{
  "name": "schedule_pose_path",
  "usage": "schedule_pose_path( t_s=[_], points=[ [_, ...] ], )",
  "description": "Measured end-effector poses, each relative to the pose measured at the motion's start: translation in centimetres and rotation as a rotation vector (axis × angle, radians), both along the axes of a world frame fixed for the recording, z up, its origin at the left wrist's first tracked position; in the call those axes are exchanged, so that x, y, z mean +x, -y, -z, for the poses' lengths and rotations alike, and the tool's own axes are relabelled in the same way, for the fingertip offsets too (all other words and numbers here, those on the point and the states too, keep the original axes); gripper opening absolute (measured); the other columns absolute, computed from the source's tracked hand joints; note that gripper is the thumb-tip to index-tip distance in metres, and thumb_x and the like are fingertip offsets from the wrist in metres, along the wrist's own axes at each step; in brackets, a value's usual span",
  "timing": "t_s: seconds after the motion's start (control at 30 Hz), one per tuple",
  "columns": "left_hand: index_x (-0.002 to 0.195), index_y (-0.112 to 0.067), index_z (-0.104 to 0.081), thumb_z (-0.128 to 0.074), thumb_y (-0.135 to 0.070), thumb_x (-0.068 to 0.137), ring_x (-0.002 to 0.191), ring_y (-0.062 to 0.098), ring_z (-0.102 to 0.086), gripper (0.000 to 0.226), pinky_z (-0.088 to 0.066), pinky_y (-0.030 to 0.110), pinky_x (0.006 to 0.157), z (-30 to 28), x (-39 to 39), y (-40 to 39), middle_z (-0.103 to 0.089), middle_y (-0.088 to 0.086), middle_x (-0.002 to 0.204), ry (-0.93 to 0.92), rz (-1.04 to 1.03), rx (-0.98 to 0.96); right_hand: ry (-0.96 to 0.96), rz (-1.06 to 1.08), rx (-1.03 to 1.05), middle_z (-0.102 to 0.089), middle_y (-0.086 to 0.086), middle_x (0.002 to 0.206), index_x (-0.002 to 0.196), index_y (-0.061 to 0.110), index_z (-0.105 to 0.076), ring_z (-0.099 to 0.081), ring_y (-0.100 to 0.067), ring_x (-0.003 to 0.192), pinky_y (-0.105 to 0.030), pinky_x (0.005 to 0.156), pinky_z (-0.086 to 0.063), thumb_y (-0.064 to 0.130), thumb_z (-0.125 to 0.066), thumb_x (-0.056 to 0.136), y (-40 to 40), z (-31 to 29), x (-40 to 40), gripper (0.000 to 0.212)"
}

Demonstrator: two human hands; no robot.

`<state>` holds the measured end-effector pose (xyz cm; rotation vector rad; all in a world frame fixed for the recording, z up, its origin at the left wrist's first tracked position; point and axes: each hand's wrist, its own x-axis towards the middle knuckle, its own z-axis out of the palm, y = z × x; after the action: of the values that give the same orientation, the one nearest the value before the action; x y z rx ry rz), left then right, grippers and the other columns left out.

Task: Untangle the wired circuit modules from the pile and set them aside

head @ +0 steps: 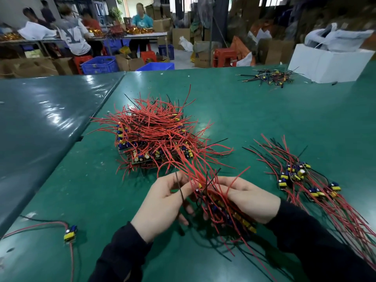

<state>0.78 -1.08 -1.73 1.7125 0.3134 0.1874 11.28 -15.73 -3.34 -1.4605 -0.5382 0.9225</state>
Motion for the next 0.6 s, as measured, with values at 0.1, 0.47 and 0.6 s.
schedule_pose_path(
  t_s=[0.1,0.47,0.6],
  points=[
    [0.096,-0.011,-0.062,-0.054,-0.027,0.091,0.049,0.022,-0.059,0.018,-0.048,0.027,0.035,0.1,0.0,0.4,-0.065,0.005,0.077,-0.027,0.060,-0.001,0.090,-0.062,0.021,-0.064,-0.010,0.078,0.099,0.003,-0.066,-0.057,-0.022,0.064,-0.031,0.062,-0.047,0.038,-0.058,0.071,0.1,-0.6,-0.2,0.046],
    [0.090,-0.013,-0.057,-0.047,-0.052,0.077,0.035,0.020,-0.055,0.042,-0.041,0.020,0.030,-0.3,-0.6,0.2,-0.054,0.001,0.050,-0.050,0.172,-0.009,0.282,-0.137,0.048,-0.058,-0.011,0.072,0.101,-0.016,-0.059,-0.047,-0.021,0.063,-0.028,0.053,-0.039,0.047,-0.057,0.079,0.4,-1.1,-0.8,0.066],
    [0.088,-0.013,-0.054,-0.046,-0.059,0.075,0.034,0.021,-0.055,0.048,-0.041,0.020,0.029,-0.4,-1.0,0.5,-0.053,0.001,0.053,-0.053,0.208,-0.028,0.333,-0.122,0.097,-0.055,0.002,0.062,0.080,-0.002,-0.065,-0.045,-0.009,0.054,-0.021,0.049,-0.037,0.038,-0.054,0.084,0.6,-1.5,-0.8,0.042]
  ],
)
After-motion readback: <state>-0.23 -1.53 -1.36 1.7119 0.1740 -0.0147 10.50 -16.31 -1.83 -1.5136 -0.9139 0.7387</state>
